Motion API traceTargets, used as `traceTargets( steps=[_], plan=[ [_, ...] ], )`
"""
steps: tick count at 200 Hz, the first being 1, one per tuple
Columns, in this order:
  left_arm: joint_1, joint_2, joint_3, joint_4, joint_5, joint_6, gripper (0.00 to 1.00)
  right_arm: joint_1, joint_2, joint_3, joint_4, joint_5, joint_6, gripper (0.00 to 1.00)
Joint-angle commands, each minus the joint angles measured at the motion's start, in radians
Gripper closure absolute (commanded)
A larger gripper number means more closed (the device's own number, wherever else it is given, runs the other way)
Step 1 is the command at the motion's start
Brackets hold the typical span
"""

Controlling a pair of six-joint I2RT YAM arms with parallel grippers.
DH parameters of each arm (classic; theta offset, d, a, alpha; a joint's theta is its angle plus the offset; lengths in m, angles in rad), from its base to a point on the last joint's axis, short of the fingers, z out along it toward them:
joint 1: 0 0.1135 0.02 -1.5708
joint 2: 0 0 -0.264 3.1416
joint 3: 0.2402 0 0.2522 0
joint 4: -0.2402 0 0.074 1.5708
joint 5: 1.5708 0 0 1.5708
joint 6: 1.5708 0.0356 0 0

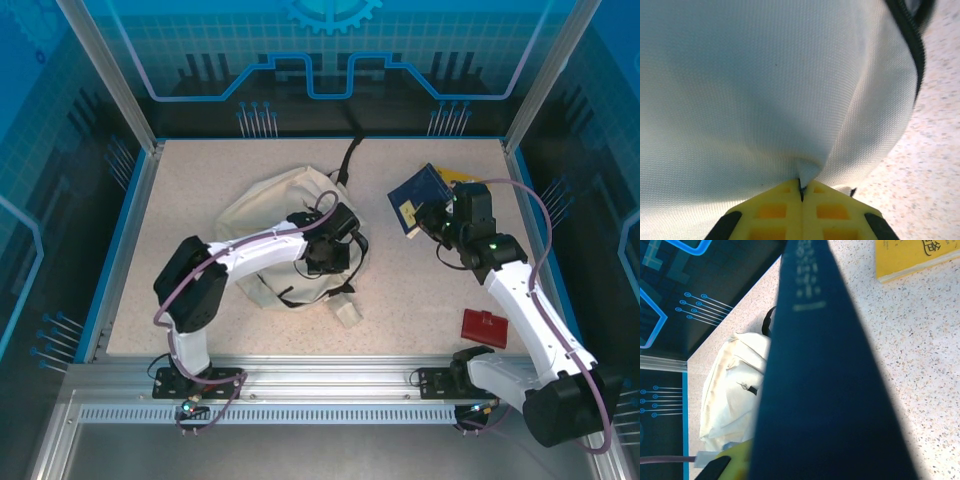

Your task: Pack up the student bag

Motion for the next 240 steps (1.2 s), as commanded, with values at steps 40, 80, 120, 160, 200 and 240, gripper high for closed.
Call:
traceTargets(
  steps=[40, 80, 120, 160, 200, 240],
  plan=[
    [0.12, -0.236, 0.002, 0.038, -0.049, 0.108, 1.0, -0.014, -0.075, 0.004, -0.07, -0.033, -0.077, 0.92],
    [0.193, -0.313, 0.024, 0.09, -0.057, 0.138, 1.0, -0.013, -0.061, 0.06, -0.19, -0.252, -0.204, 0.91],
    [0.203, -0.361, 0.019, 0.141, -0.088, 0.169, 1.0, 0.0, -0.074, 0.024, -0.223, -0.504, -0.255, 0.92],
    [0.203, -0.413, -0.016, 0.189, -0.08, 0.188, 1.0, 0.089, -0.04, -0.06, -0.058, -0.668, -0.184, 0.91],
    [0.203, -0.461, -0.021, 0.207, -0.057, 0.195, 1.0, 0.183, 0.125, -0.038, 0.105, -0.705, -0.139, 0.91],
    [0.202, -0.488, -0.021, 0.186, -0.029, 0.209, 1.0, 0.206, 0.272, 0.02, 0.246, -0.699, -0.062, 0.92]
  ],
)
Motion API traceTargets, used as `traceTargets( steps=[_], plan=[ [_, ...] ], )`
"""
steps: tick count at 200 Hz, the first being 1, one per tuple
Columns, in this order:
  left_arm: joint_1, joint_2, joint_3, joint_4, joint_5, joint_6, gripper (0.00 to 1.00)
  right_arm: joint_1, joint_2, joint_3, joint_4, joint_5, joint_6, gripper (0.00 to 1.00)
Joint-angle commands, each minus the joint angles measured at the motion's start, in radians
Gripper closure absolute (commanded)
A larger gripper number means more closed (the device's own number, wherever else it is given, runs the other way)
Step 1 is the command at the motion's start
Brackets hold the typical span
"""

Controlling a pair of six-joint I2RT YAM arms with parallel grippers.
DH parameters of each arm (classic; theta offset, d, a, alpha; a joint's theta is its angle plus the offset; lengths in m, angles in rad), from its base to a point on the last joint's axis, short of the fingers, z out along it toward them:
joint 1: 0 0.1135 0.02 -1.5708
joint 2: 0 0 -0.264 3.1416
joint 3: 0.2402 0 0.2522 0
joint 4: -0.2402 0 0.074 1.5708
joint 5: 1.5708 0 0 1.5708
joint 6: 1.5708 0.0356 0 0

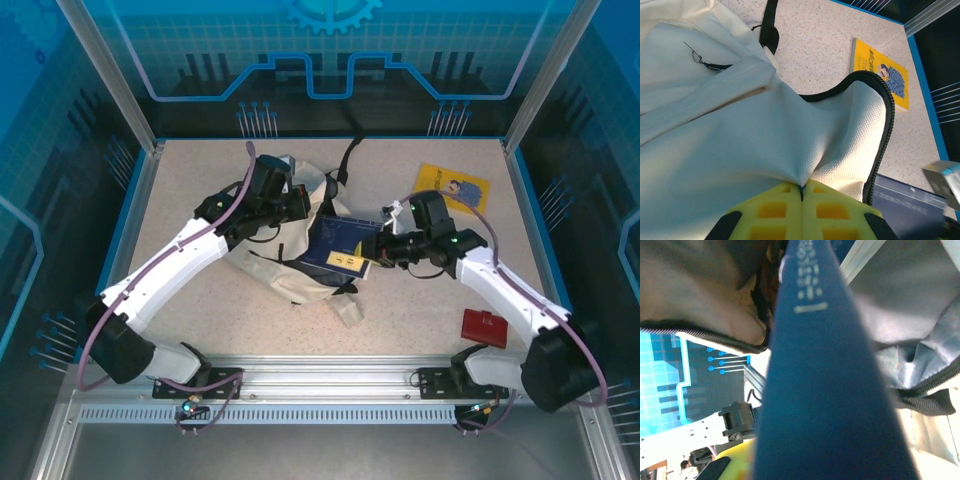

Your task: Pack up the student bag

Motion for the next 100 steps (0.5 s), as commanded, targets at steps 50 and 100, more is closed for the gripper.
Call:
traceTargets(
  steps=[50, 100],
  plan=[
    [0.003, -0.063, -0.008, 0.073, 0.059, 0.03, 1.0, 0.082, 0.255, 0.094, 0.404, 0.052, 0.245, 0.92],
    [0.014, -0.064, -0.009, 0.077, 0.066, 0.025, 1.0, 0.168, 0.521, 0.19, 0.574, 0.258, 0.426, 0.91]
  ],
)
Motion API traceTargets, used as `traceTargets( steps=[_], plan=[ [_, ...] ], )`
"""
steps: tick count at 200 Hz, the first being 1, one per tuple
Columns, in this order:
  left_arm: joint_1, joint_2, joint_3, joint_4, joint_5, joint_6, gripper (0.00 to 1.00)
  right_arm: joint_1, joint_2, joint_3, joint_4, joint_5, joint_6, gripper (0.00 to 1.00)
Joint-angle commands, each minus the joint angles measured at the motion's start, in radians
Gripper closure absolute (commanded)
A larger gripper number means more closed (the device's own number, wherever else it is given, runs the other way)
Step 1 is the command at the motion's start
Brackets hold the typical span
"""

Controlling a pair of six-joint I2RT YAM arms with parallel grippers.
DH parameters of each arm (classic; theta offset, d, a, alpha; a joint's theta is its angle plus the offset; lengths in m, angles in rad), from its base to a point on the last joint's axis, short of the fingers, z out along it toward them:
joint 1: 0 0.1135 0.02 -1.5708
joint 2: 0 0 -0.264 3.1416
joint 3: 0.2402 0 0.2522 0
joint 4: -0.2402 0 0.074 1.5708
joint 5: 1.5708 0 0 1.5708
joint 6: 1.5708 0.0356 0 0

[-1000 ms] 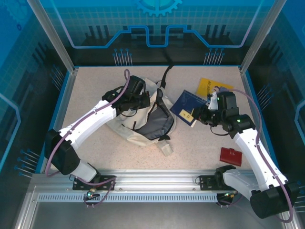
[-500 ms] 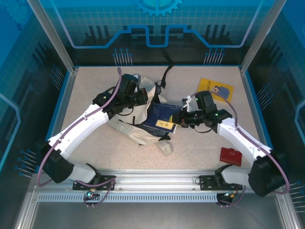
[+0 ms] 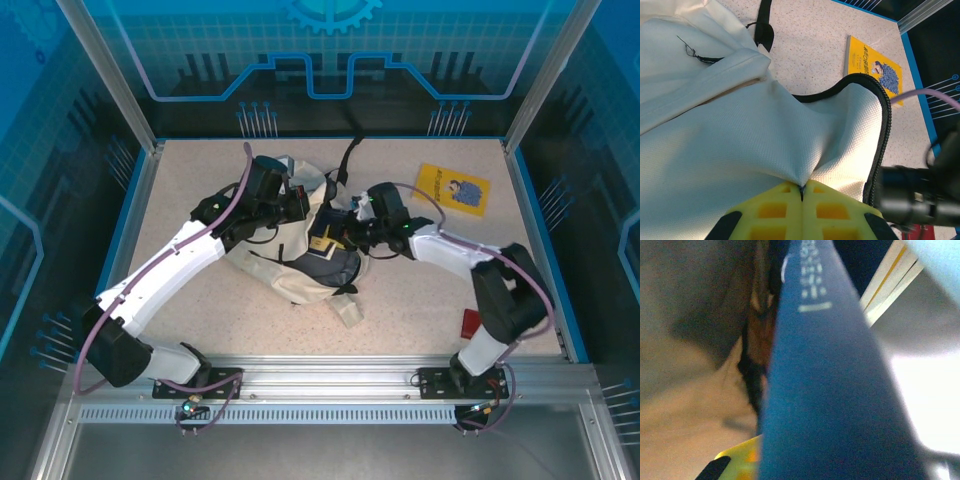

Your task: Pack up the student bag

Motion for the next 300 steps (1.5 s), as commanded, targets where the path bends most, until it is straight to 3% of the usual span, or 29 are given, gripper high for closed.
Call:
traceTargets(
  steps=[1, 45, 65, 86, 102, 148, 184, 213, 245, 249, 263, 274, 286, 300],
  plan=[
    [0.007, -0.046, 0.003, 0.076, 0.038, 0.022, 1.0, 0.047, 0.098, 0.073, 0.153, 0.124, 0.123, 0.91],
    [0.013, -0.052, 0.006, 0.074, 0.043, 0.029, 1.0, 0.107, 0.267, 0.196, 0.126, 0.283, 0.203, 0.86],
    [0.017, -0.054, -0.006, 0.077, 0.042, 0.017, 1.0, 0.112, 0.325, 0.261, 0.128, 0.269, 0.225, 0.75],
    [0.019, -0.05, -0.007, 0.077, 0.05, 0.015, 1.0, 0.112, 0.334, 0.286, 0.087, 0.233, 0.215, 0.55],
    [0.019, -0.045, -0.004, 0.077, 0.051, 0.017, 1.0, 0.107, 0.297, 0.248, 0.066, 0.219, 0.211, 0.43],
    [0.025, -0.027, 0.004, 0.076, 0.039, 0.019, 1.0, 0.089, 0.137, 0.096, 0.06, 0.168, 0.219, 0.35],
    [0.036, -0.018, -0.024, 0.077, 0.037, 0.039, 1.0, 0.055, -0.046, 0.032, -0.108, 0.214, 0.084, 0.25],
    [0.045, -0.004, -0.08, 0.086, 0.082, 0.064, 1.0, -0.033, -0.175, 0.061, -0.377, 0.334, -0.099, 0.22],
    [0.046, 0.032, -0.141, 0.114, 0.233, 0.077, 1.0, -0.206, -0.208, 0.128, -0.546, 0.441, -0.272, 0.15],
    [0.046, 0.037, -0.144, 0.112, 0.249, 0.076, 0.95, -0.229, -0.2, 0.141, -0.555, 0.442, -0.292, 0.15],
    [0.047, 0.05, -0.151, 0.101, 0.267, 0.057, 0.54, -0.307, -0.151, 0.206, -0.595, 0.477, -0.363, 0.14],
    [0.046, 0.051, -0.155, 0.093, 0.246, 0.041, 0.29, -0.359, -0.094, 0.263, -0.618, 0.509, -0.409, 0.13],
    [0.046, 0.045, -0.159, 0.086, 0.219, 0.034, 0.14, -0.407, -0.019, 0.331, -0.634, 0.536, -0.453, 0.13],
    [0.047, 0.039, -0.157, 0.076, 0.189, 0.028, 0.03, -0.457, 0.081, 0.419, -0.642, 0.543, -0.489, 0.13]
  ],
)
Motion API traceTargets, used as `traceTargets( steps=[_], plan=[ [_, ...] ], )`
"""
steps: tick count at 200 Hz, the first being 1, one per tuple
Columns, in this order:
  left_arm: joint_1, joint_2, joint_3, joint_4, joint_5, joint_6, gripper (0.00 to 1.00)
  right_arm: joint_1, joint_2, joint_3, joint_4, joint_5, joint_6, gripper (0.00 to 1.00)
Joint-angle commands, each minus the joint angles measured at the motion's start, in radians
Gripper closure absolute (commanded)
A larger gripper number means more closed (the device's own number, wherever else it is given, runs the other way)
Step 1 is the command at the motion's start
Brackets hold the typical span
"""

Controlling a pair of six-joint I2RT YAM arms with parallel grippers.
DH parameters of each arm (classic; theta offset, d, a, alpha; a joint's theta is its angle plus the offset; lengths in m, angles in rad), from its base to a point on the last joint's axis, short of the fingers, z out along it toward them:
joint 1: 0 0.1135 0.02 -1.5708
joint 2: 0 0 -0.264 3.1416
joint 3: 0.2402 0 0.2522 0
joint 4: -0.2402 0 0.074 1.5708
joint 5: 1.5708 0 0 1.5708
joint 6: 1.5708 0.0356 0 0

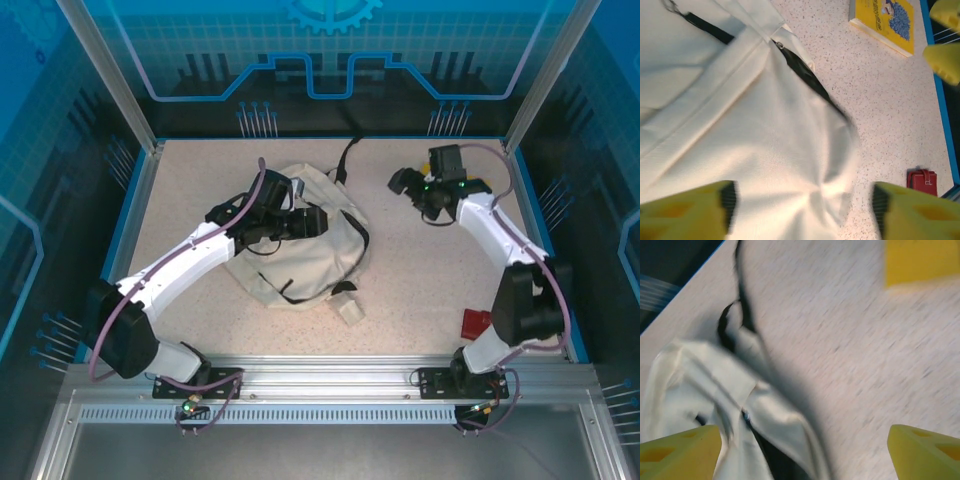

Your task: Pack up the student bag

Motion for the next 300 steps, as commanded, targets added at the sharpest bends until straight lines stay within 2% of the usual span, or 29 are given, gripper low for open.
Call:
traceTargets(
  steps=[1, 39, 82, 115, 154, 191, 222, 300],
  plan=[
    [0.01, -0.015, -0.005, -0.002, -0.016, -0.015, 0.02, -0.075, 0.15, 0.128, -0.098, 0.067, -0.146, 0.13],
    [0.03, -0.021, 0.003, -0.033, -0.074, -0.033, 0.01, -0.156, 0.395, 0.344, -0.114, 0.066, -0.188, 0.14],
    [0.048, -0.015, 0.003, -0.039, -0.093, -0.042, 0.01, -0.17, 0.586, 0.538, -0.14, 0.017, -0.205, 0.15],
    [0.061, -0.009, 0.004, -0.041, -0.099, -0.047, 0.01, -0.166, 0.723, 0.685, -0.224, -0.02, -0.19, 0.17],
    [0.066, 0.004, 0.011, -0.044, -0.096, -0.053, 0.01, -0.151, 0.774, 0.704, -0.282, -0.035, -0.182, 0.17],
    [0.066, 0.014, 0.016, -0.045, -0.095, -0.062, 0.01, -0.128, 0.703, 0.565, -0.307, -0.049, -0.193, 0.17],
    [0.067, 0.029, 0.024, -0.042, -0.092, -0.066, 0.01, -0.093, 0.547, 0.36, -0.29, -0.065, -0.219, 0.18],
    [0.067, 0.041, 0.024, -0.037, -0.061, -0.067, 0.01, 0.001, 0.044, -0.341, -0.181, -0.096, -0.087, 0.22]
  ],
)
